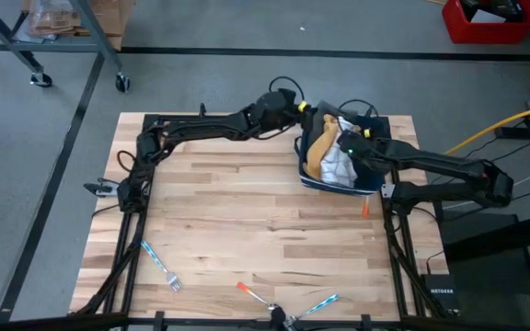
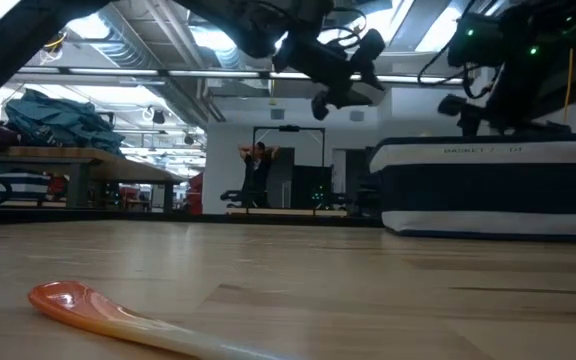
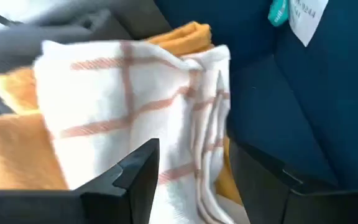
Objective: Fold towel
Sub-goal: Put the stacked towels into the blue bin
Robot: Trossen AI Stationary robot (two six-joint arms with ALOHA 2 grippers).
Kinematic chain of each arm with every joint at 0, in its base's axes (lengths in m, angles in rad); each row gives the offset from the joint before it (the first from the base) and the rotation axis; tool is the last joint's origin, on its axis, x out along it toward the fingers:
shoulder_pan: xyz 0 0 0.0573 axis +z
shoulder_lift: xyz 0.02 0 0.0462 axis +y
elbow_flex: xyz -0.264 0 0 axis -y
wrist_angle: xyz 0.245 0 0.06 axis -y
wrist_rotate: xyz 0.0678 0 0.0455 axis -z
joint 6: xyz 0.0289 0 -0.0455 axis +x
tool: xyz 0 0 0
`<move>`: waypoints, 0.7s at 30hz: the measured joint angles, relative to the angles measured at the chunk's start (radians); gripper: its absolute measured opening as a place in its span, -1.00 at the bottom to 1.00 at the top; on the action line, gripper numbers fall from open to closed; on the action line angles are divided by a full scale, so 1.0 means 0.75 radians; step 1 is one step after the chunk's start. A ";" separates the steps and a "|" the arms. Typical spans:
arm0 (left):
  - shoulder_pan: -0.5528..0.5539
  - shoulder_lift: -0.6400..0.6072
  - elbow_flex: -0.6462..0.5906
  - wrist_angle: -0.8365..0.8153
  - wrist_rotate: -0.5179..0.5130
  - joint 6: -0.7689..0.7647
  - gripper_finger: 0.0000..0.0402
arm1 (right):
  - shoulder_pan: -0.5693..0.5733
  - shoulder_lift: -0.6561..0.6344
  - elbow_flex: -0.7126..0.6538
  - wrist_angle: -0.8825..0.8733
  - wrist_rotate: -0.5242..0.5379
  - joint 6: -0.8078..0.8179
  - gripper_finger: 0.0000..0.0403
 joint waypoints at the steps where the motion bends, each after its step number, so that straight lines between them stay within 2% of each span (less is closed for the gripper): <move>1: -0.001 -0.009 0.000 -0.031 0.000 0.030 -0.24 | 0.000 -0.019 0.000 0.004 0.000 0.000 -0.03; 4: 0.000 -0.036 -0.001 -0.087 -0.001 0.099 -0.24 | 0.000 -0.073 0.000 0.060 -0.002 -0.003 -0.03; 10: -0.010 -0.119 -0.001 -0.102 0.018 0.156 -0.24 | -0.001 -0.075 0.002 0.305 -0.031 -0.166 -0.03; 15: -0.027 -0.236 0.001 -0.151 0.021 0.244 -0.24 | -0.014 0.028 0.003 0.415 -0.049 -0.238 -0.03; 18: -0.041 -0.321 0.003 -0.269 0.022 0.331 -0.24 | -0.059 0.120 0.003 0.450 -0.086 -0.241 -0.03; 21: -0.061 -0.382 0.003 -0.399 0.021 0.409 -0.24 | -0.119 0.236 0.003 0.597 -0.148 -0.260 -0.03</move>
